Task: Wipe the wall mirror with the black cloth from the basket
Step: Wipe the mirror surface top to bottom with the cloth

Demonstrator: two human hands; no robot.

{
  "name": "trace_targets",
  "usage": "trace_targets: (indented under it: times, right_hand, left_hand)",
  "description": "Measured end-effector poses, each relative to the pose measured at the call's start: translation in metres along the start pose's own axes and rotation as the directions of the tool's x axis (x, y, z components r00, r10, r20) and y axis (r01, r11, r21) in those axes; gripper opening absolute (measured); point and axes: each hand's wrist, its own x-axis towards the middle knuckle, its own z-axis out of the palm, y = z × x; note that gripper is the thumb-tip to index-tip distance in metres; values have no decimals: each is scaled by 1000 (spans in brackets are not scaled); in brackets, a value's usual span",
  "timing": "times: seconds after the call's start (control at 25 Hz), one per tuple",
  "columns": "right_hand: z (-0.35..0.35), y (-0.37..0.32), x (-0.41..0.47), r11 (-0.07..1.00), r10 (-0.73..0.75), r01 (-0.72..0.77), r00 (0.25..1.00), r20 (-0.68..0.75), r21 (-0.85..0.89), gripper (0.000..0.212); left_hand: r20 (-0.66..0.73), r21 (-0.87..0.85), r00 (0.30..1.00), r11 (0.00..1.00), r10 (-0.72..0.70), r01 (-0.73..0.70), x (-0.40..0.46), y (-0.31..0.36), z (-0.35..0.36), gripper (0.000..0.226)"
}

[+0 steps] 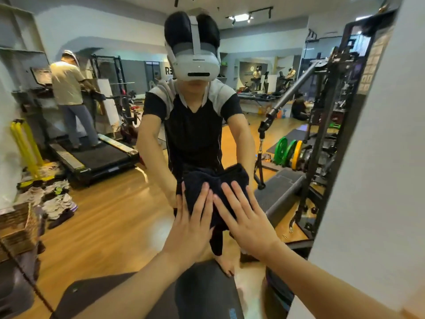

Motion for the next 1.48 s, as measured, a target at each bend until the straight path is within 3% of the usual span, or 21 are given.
trace_targets:
  times: [0.16,0.4,0.52,0.72,0.88,1.04,1.2,1.48]
  right_hand:
    - [-41,86,33,996,57,-61,997,-54,-69,71]
    - [-103,130,176,973,225,-233,940,-255,1,68]
    - [-122,115,248,966,257,-249,916,-308,66,70]
    - [-131,55,328,970,239,-216,921,-309,110,76]
    - [-130,33,360,987,152,-132,937,-313,87,70]
    - [-128,72,341,997,55,-30,929,-367,75,60]
    - [-134,138,296,996,66,-38,914,-400,76,59]
    - [-149,271,203,996,82,-59,910,-407,68,80]
  left_hand:
    - [-81,-6,996,999,31,-32,89,28,-57,101]
    - [-176,77,981,995,83,-71,194,-18,-180,96]
    - [-166,148,982,987,87,-63,205,-66,-242,92]
    - [-157,172,987,983,-45,72,176,-137,-285,92]
    - [-185,48,971,986,-148,159,158,-169,-289,93]
    - [-337,18,920,975,-201,220,178,-132,-268,90]
    - [-421,-30,894,988,-152,154,221,-70,-241,90]
    - [-443,9,890,992,-106,123,304,59,-201,91]
